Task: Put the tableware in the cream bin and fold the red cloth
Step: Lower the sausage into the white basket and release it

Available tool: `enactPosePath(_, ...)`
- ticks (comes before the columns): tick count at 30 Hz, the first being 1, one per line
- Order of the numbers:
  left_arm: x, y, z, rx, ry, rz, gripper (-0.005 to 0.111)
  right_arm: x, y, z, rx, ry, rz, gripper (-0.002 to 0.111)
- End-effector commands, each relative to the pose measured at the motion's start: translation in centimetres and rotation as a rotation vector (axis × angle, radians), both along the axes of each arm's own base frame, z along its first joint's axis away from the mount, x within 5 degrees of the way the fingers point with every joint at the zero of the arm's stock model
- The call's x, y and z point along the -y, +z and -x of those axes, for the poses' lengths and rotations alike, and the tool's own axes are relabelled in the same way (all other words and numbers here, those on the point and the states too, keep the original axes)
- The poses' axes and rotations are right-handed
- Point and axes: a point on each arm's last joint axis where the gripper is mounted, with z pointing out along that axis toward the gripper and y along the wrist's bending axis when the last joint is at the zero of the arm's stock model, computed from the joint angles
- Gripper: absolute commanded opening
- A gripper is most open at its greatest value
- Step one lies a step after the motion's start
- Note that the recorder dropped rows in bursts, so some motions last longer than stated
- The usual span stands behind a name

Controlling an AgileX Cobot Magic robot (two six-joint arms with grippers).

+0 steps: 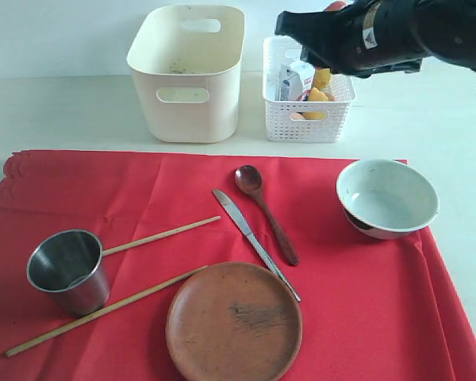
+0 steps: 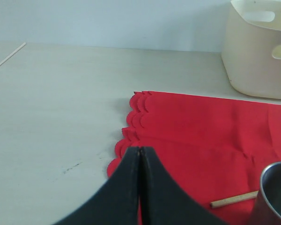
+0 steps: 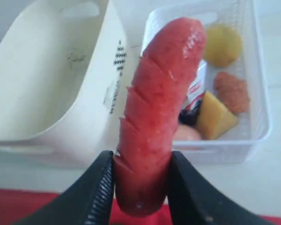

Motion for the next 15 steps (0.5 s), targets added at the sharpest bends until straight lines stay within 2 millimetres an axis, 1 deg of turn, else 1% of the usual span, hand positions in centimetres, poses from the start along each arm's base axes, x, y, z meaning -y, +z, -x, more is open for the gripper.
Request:
enactPosePath(1,0.0,0.0,0.0,0.010,-0.008,0.001,0.000,2.4,-1.2,-4.4,0.035,-0.049,0.013,0.000)
enactPosePath(2,0.0,0.0,0.0,0.010,-0.008,0.001,0.000,2.6,-2.3,-6.0,0.045,-0.038,0.027,0.000)
enactPosePath(3,0.0,0.0,0.0,0.010,-0.008,0.001,0.000,2.5,-2.6,-6.7,0.055,-0.027,0.033,0.000)
enactPosePath(4,0.0,0.0,0.0,0.010,-0.008,0.001,0.000,2.5,-3.8,-8.2,0.055,-0.011,0.066,0.000)
enactPosePath(7,0.0,0.0,0.0,0.010,-0.008,0.001,0.000,2.5,-5.2,-9.8,0.050,0.009,0.120,0.000)
enactPosePath(10,0.0,0.0,0.0,0.010,-0.008,0.001,0.000,2.2,-6.4,-11.0,0.055,0.050,0.180,0.000)
enactPosePath(15,0.0,0.0,0.0,0.010,-0.008,0.001,0.000,1.9,-7.2,-12.0,0.075,0.121,0.286,0.000)
